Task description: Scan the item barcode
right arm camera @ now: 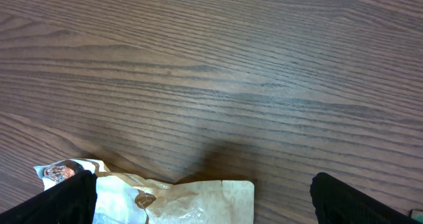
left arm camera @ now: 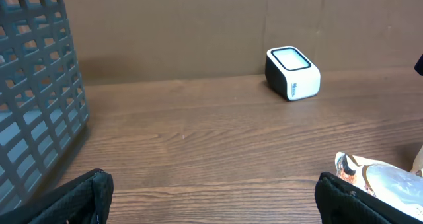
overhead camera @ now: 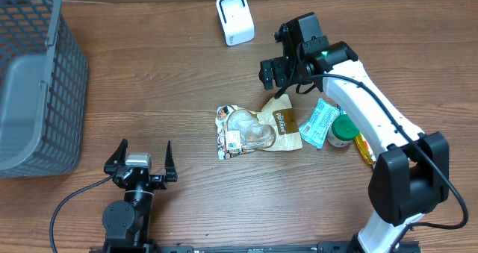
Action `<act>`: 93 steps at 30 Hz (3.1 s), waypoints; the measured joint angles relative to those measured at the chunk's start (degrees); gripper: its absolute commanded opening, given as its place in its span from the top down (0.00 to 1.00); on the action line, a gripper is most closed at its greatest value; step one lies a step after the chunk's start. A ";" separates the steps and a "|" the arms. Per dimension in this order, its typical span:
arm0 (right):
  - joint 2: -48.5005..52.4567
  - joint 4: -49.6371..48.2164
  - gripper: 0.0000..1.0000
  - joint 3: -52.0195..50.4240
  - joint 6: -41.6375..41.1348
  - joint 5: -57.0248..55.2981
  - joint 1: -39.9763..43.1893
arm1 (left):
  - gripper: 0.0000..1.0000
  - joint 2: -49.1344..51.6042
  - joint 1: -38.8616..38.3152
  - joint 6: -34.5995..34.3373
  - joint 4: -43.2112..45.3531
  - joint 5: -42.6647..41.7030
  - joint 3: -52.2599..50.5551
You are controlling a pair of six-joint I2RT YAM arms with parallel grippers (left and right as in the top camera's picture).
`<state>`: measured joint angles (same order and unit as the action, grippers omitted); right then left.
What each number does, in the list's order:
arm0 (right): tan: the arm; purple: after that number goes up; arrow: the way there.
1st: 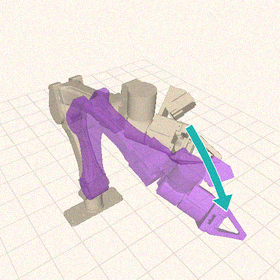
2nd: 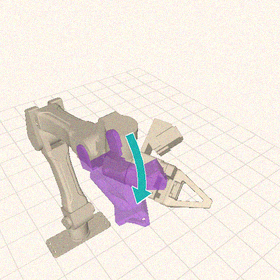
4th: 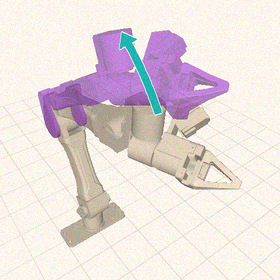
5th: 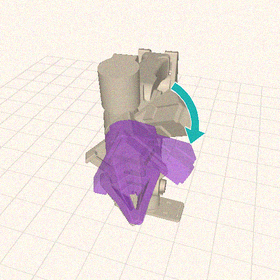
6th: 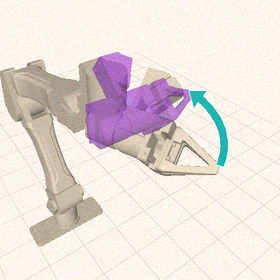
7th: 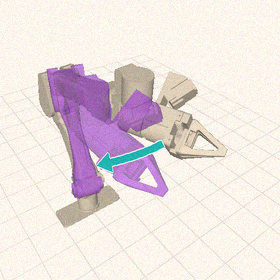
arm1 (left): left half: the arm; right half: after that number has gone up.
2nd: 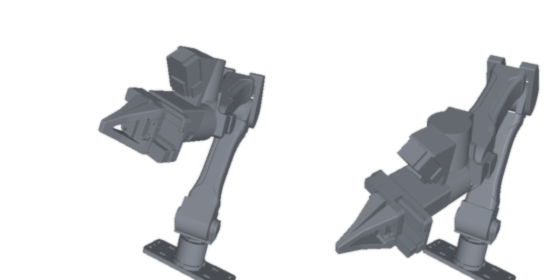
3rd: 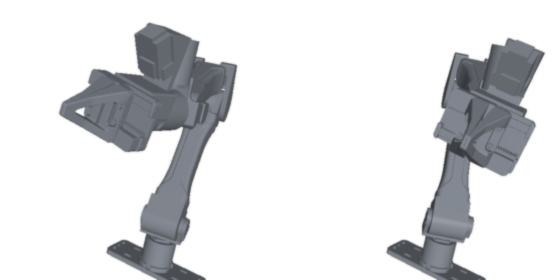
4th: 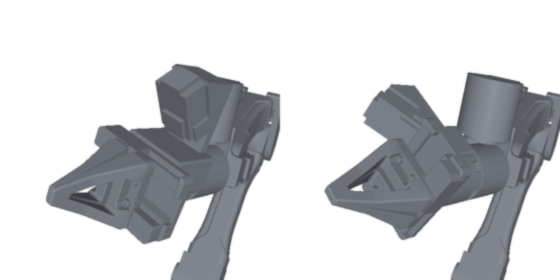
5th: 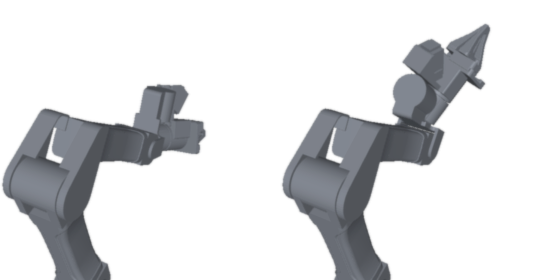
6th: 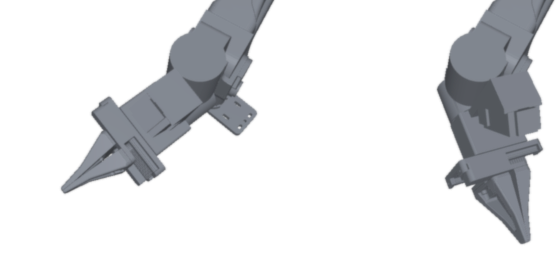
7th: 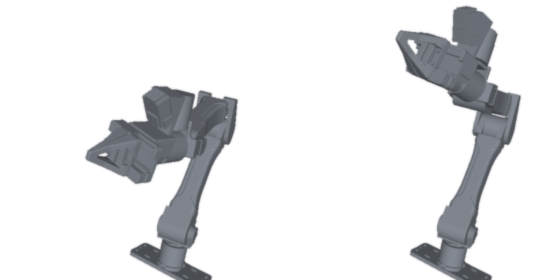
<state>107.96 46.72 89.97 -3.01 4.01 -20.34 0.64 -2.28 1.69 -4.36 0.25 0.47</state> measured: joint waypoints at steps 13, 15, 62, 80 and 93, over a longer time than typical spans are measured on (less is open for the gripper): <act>0.00 0.00 0.00 0.00 0.00 0.04 0.00 | 0.00 0.00 0.00 0.00 0.00 0.00 0.00; 0.00 -0.02 0.00 0.00 0.00 0.04 0.00 | 0.01 0.00 0.00 0.00 0.00 0.00 0.00; -69.75 -3.82 0.00 -32.22 0.02 -10.56 3.89 | 0.00 -0.04 0.00 0.02 -0.02 0.02 0.00; -106.16 -17.40 0.00 -63.95 0.02 -4.96 14.67 | 0.00 0.00 0.00 0.02 -0.04 0.02 0.00; -107.23 -60.17 0.00 -77.09 0.00 0.04 16.17 | 0.00 0.00 0.00 0.00 -0.02 0.02 0.00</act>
<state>0.73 -13.45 12.88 -3.01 4.05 -4.16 0.64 -2.28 1.69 -4.38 0.27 0.47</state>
